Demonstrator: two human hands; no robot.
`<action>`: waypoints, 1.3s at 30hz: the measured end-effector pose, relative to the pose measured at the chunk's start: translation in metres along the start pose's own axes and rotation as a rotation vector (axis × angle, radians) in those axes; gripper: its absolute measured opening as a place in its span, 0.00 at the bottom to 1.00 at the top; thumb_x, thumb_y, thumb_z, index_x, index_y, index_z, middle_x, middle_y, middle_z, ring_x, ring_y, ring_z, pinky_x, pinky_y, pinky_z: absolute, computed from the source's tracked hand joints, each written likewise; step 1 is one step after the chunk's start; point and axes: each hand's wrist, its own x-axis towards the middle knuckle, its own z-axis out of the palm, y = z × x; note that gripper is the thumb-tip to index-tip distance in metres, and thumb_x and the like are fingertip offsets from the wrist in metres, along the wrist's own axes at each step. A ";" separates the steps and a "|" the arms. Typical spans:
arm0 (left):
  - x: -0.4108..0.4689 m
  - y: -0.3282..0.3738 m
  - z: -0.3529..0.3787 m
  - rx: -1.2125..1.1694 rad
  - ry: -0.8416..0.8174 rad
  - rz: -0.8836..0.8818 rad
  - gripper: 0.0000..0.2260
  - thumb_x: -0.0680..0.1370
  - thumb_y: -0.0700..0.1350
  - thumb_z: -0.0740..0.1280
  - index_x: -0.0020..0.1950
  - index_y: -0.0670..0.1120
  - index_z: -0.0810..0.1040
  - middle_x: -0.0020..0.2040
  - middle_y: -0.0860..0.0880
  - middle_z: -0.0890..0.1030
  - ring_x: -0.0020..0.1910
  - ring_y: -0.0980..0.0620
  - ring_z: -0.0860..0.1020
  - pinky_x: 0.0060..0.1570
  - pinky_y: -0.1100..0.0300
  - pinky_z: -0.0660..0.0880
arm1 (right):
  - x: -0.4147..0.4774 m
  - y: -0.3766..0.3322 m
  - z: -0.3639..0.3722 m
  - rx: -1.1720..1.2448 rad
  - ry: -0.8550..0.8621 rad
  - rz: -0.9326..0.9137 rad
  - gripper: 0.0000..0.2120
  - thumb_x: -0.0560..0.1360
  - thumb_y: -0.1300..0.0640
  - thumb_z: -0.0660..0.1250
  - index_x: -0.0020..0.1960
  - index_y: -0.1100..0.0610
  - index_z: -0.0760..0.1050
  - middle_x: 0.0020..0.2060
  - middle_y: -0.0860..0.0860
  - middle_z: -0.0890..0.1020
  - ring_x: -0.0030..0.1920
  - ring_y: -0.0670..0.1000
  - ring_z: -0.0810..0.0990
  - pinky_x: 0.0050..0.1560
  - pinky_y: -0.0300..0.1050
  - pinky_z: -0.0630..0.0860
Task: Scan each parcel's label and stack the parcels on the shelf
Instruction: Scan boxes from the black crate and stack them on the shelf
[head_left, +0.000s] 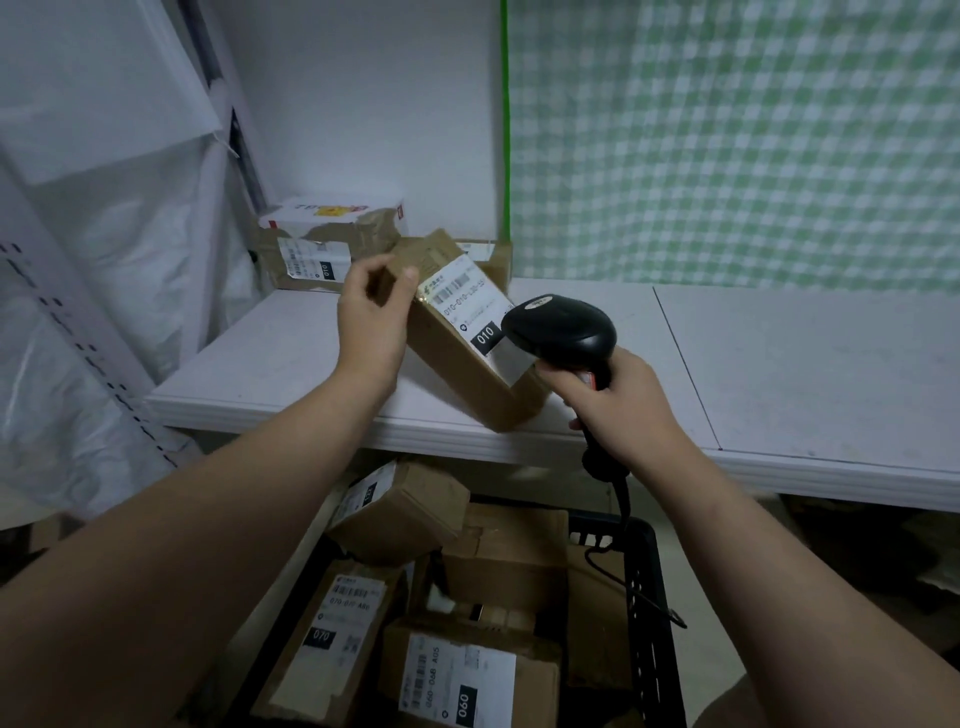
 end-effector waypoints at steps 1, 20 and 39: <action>-0.003 -0.006 -0.001 -0.012 0.018 -0.084 0.07 0.78 0.46 0.67 0.56 0.50 0.74 0.52 0.53 0.77 0.56 0.53 0.76 0.61 0.51 0.75 | 0.003 0.003 0.002 -0.023 0.004 0.013 0.15 0.72 0.49 0.73 0.46 0.61 0.79 0.39 0.60 0.80 0.42 0.57 0.82 0.44 0.62 0.80; 0.005 -0.041 0.043 1.079 -0.749 0.593 0.21 0.81 0.46 0.60 0.74 0.56 0.66 0.73 0.49 0.69 0.70 0.45 0.66 0.68 0.49 0.62 | 0.056 0.036 -0.025 0.123 0.241 0.299 0.06 0.73 0.55 0.72 0.43 0.55 0.76 0.34 0.51 0.77 0.30 0.53 0.75 0.36 0.49 0.76; 0.123 -0.113 0.226 1.236 -0.618 0.629 0.22 0.80 0.42 0.59 0.74 0.55 0.65 0.66 0.48 0.73 0.64 0.44 0.71 0.57 0.51 0.67 | 0.131 0.099 -0.072 0.638 0.243 0.624 0.05 0.77 0.61 0.66 0.48 0.64 0.76 0.35 0.57 0.82 0.26 0.51 0.73 0.26 0.40 0.73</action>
